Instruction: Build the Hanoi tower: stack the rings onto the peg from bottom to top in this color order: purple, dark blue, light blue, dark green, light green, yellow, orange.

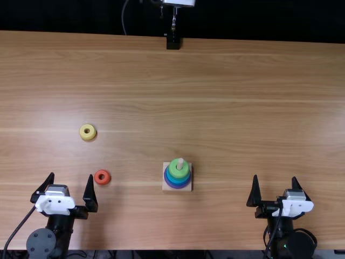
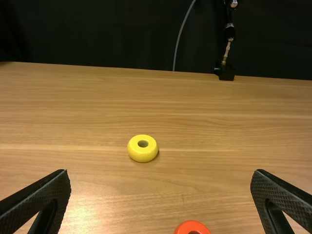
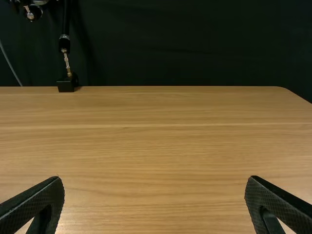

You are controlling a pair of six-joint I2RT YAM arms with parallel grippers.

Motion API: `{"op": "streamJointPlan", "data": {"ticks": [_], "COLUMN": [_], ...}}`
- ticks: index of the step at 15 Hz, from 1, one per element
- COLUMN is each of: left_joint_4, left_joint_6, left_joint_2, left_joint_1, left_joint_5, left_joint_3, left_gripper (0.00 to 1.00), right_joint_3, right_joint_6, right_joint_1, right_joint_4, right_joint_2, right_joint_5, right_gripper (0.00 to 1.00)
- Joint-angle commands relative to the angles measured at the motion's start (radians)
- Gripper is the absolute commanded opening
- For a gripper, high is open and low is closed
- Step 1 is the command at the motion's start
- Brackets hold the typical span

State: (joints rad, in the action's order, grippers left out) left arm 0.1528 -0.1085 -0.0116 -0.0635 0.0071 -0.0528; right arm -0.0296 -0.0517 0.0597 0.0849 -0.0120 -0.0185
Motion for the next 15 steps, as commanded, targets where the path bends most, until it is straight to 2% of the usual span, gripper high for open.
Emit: {"op": "streamJointPlan", "data": {"ticks": [1,6,8,15], "left_joint_4": [0.02,0.022,0.022,0.022], "left_joint_6": [0.005,-0.004,-0.004,0.005], "left_joint_2": [0.012,0.012,-0.001,-0.355], "left_joint_1": [0.013,0.016,0.021,0.057], "left_joint_5": [0.002,0.013,0.008,-0.005], "left_joint_3": [0.047,0.019,-0.102,-0.412], "left_gripper": [1.0,1.0,1.0,1.0], "right_joint_3": [0.016,0.016,0.016,0.016], "right_joint_6": [-0.002,-0.002,-0.002,-0.002], "right_joint_1": [0.006,0.006,0.006,0.006], "right_joint_4": [0.001,0.001,0.001,-0.001], "right_joint_2": [0.012,0.012,0.012,0.012], "right_joint_5": [0.0,0.0,0.0,0.0], "right_gripper": [1.0,1.0,1.0,1.0]}}
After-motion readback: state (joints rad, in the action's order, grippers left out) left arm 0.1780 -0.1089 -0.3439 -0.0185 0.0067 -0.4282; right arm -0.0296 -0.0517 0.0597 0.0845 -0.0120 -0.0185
